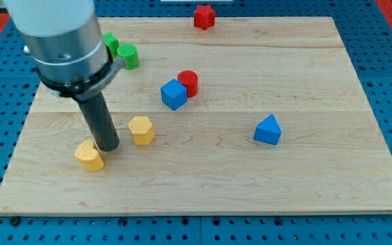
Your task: Nudge the yellow hexagon into the blue cube
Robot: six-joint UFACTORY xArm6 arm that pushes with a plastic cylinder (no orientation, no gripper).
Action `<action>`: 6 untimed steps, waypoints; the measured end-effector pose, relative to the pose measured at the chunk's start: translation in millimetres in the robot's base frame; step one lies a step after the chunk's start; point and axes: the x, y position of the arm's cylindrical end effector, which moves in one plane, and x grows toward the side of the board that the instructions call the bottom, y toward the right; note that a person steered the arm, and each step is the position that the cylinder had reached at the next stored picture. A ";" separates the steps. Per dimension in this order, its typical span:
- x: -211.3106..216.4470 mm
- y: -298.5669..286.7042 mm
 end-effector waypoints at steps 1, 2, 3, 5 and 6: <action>-17.2 32.1; -23.6 83.7; -23.6 96.0; 8.5 121.3; -13.4 132.9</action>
